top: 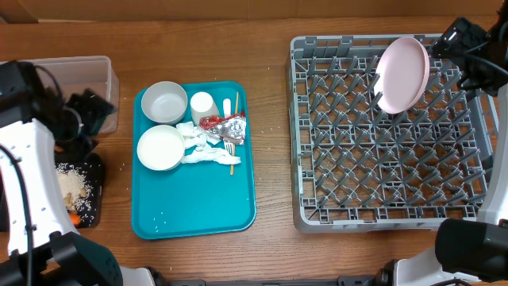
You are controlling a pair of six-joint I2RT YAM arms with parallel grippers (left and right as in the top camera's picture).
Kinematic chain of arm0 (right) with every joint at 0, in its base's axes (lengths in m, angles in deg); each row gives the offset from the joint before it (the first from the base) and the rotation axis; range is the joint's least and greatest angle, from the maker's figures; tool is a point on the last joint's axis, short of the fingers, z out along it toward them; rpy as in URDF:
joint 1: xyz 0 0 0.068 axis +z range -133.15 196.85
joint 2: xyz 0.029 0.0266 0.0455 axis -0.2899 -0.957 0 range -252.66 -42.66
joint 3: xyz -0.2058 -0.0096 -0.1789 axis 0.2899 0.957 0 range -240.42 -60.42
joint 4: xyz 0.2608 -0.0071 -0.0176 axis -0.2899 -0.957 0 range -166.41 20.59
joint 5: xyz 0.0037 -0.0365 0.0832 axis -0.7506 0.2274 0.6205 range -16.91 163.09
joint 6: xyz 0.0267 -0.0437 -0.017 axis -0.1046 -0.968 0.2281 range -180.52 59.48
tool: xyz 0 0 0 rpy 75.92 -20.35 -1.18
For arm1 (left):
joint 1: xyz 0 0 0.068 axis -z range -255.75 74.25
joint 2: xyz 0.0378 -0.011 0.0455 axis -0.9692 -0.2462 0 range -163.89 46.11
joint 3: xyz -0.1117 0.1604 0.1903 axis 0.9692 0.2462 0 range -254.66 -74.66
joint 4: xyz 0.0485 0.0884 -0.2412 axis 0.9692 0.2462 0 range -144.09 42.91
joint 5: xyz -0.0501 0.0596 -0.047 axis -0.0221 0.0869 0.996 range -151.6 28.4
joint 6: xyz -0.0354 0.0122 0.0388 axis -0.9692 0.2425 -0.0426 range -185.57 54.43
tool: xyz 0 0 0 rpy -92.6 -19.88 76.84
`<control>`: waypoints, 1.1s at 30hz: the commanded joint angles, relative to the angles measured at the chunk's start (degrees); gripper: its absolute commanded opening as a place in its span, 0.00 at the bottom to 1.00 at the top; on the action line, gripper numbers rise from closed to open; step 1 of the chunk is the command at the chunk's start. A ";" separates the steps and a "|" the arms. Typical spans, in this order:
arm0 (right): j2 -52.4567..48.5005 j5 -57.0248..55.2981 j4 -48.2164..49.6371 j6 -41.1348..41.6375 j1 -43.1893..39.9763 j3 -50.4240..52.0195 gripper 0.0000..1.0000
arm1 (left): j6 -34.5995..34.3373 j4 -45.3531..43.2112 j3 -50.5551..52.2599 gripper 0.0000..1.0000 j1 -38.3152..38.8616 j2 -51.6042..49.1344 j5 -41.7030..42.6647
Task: Sort waste into correct bins and load items into the dishwasher rack
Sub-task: 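Move the left gripper over the teal tray toward the cup and foil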
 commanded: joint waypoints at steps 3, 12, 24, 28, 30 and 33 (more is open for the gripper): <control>0.48 -0.17 0.09 0.11 0.09 -0.68 1.00 | 10.14 -0.83 0.13 1.00 10.95 -0.17 3.65; 0.48 -0.17 0.09 0.11 0.09 -0.68 1.00 | 10.12 -10.36 0.13 1.00 36.92 -2.84 -16.63; 0.48 -0.17 0.09 0.11 0.09 -0.68 1.00 | 12.70 -23.10 0.13 1.00 48.39 -17.00 -31.12; 0.48 -0.17 0.09 0.09 0.09 -0.68 1.00 | 21.05 -26.51 0.13 0.99 48.33 -19.02 -30.99; 0.48 -0.17 0.09 0.11 0.09 -0.68 1.00 | 30.38 -26.95 0.13 0.99 48.41 -19.32 -30.99; 0.48 -0.17 0.09 0.11 0.09 -0.68 1.00 | 39.19 -26.62 0.13 1.00 48.39 -19.32 -30.99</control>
